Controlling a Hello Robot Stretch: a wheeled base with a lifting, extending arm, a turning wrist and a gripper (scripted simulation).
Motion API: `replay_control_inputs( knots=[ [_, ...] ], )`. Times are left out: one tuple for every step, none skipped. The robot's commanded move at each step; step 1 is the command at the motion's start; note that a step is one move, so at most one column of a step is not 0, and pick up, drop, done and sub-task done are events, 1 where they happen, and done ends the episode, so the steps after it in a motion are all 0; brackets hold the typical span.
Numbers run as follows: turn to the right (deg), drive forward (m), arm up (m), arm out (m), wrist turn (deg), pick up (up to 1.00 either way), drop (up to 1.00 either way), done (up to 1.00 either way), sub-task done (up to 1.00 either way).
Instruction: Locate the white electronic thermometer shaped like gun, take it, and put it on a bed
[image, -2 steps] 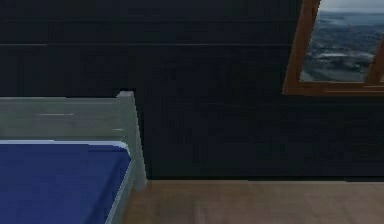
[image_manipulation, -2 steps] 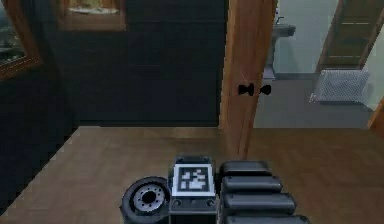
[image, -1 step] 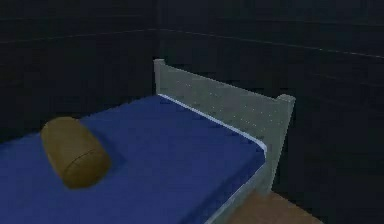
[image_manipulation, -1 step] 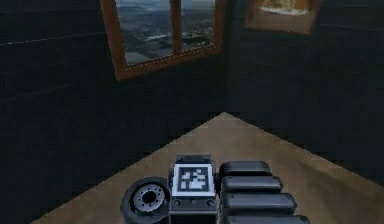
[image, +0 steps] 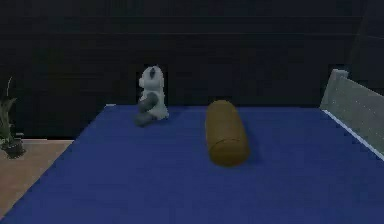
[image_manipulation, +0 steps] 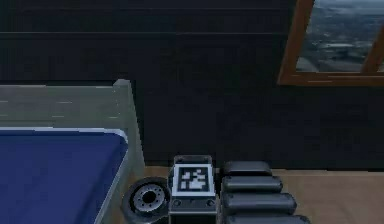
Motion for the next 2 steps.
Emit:
replay_control_inputs(
  knots=[
    [-45.0,0.0,0.0,0.0,0.0,0.0,0.0,0.0,0.0],
    [-33.0,0.0,0.0,0.0,0.0,0.0,0.0,0.0,0.0]
  ],
)
